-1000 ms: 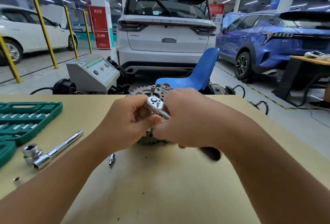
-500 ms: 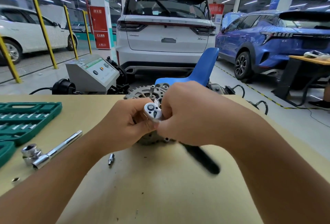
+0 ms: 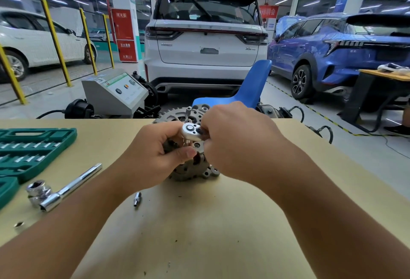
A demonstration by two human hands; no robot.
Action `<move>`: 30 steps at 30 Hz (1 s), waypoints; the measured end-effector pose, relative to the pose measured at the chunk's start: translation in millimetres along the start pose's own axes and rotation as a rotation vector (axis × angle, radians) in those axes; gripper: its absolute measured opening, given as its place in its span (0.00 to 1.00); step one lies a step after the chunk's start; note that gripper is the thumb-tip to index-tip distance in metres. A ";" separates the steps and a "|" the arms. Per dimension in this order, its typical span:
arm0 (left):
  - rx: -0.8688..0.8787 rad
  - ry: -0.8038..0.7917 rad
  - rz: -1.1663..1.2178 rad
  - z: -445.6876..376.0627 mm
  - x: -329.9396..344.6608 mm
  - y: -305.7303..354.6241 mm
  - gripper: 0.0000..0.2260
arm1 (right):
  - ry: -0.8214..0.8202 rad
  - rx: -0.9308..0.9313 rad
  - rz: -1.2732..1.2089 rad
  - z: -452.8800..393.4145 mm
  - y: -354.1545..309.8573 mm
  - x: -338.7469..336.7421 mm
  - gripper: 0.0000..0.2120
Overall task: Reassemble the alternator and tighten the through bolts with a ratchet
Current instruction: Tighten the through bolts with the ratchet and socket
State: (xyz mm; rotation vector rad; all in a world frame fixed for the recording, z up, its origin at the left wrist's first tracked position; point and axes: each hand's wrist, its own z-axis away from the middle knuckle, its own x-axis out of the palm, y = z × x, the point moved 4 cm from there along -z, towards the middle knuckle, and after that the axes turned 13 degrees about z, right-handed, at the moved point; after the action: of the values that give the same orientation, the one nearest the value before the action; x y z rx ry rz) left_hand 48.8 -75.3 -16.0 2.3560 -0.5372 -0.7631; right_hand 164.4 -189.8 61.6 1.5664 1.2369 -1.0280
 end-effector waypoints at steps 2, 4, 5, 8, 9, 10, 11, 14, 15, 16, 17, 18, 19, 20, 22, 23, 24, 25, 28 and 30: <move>0.049 -0.011 0.042 -0.9 4.0 5.5 0.05 | -0.038 -0.031 -0.069 1.5 -6.4 0.8 0.16; 0.070 -0.016 0.051 -1.0 5.8 9.7 0.12 | -0.066 -0.054 -0.127 1.6 -9.9 0.0 0.18; 0.057 -0.021 0.051 -1.0 4.5 9.5 0.12 | -0.072 -0.058 -0.135 1.3 -9.7 -0.5 0.17; 0.017 -0.048 0.019 -0.4 -1.3 7.0 0.07 | -0.080 -0.030 -0.094 -1.4 -5.8 1.6 0.12; 0.001 -0.045 0.008 0.1 -1.3 6.3 0.09 | -0.074 -0.023 -0.068 -1.6 -5.3 2.4 0.13; -0.005 -0.033 -0.007 0.6 -0.8 5.0 0.09 | -0.075 -0.026 -0.050 -1.3 -5.5 3.0 0.15; -0.004 -0.017 -0.011 0.9 0.4 4.8 0.08 | -0.097 -0.043 -0.045 -1.2 -6.2 4.0 0.15; -0.010 0.032 0.054 0.7 2.7 4.2 0.04 | -0.210 -0.101 -0.188 -1.0 -8.3 4.8 0.12; -0.013 0.034 0.058 0.4 1.7 4.0 0.05 | -0.214 -0.106 -0.196 -1.2 -7.3 3.9 0.12; -0.017 0.021 0.050 0.2 0.2 3.6 0.06 | -0.194 -0.098 -0.169 -2.8 -5.0 3.8 0.11; -0.019 0.000 0.041 -0.2 -1.2 3.9 0.07 | -0.154 -0.078 -0.137 -4.8 -1.9 4.1 0.10; -0.023 -0.019 0.035 -0.5 -1.9 5.4 0.08 | -0.118 -0.053 -0.114 -6.1 0.3 4.5 0.10; -0.024 -0.025 0.032 -0.6 -2.2 7.0 0.09 | -0.095 -0.037 -0.098 -6.9 1.3 5.5 0.11; -0.024 -0.020 0.035 -0.5 -2.6 8.2 0.10 | -0.092 -0.032 -0.090 -7.3 1.1 7.3 0.13; -0.025 0.006 0.020 -0.7 -2.9 9.1 0.10 | -0.129 -0.047 -0.094 -7.4 -1.5 10.4 0.16; -0.032 0.022 0.011 -0.6 -2.9 8.0 0.10 | -0.145 -0.066 -0.091 -7.4 -2.3 10.9 0.16; -0.041 0.034 0.013 -0.4 -2.5 7.1 0.10 | -0.156 -0.085 -0.084 -6.8 -2.7 10.0 0.16; -0.039 0.043 0.020 -0.6 -2.0 7.5 0.10 | -0.159 -0.097 -0.082 -6.4 -2.1 7.9 0.15; -0.054 0.046 0.055 -1.4 0.6 9.1 0.09 | -0.118 -0.052 -0.087 -5.1 5.2 2.8 0.06; -0.087 0.038 0.047 -2.0 -1.6 8.7 0.08 | -0.066 -0.003 -0.037 -4.8 7.6 2.4 0.04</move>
State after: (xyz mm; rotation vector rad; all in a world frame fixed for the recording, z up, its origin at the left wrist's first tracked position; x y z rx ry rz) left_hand 47.2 -80.1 -8.4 2.2656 -0.5301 -0.7050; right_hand 172.7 -185.7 61.7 1.5007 1.2261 -1.0928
